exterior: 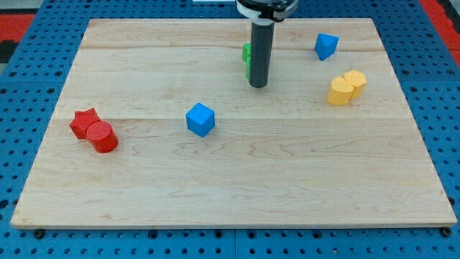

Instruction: Point your arm to the right side of the blue triangle

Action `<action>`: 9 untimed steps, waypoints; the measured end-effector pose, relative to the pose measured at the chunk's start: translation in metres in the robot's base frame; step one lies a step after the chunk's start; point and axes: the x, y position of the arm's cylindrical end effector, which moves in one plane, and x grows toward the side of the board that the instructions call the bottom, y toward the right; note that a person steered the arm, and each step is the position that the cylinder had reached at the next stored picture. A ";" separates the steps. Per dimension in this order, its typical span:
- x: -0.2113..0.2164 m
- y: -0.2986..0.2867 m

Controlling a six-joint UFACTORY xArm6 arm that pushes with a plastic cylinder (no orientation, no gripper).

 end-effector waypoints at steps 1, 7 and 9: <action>-0.017 0.000; -0.002 0.044; -0.023 0.107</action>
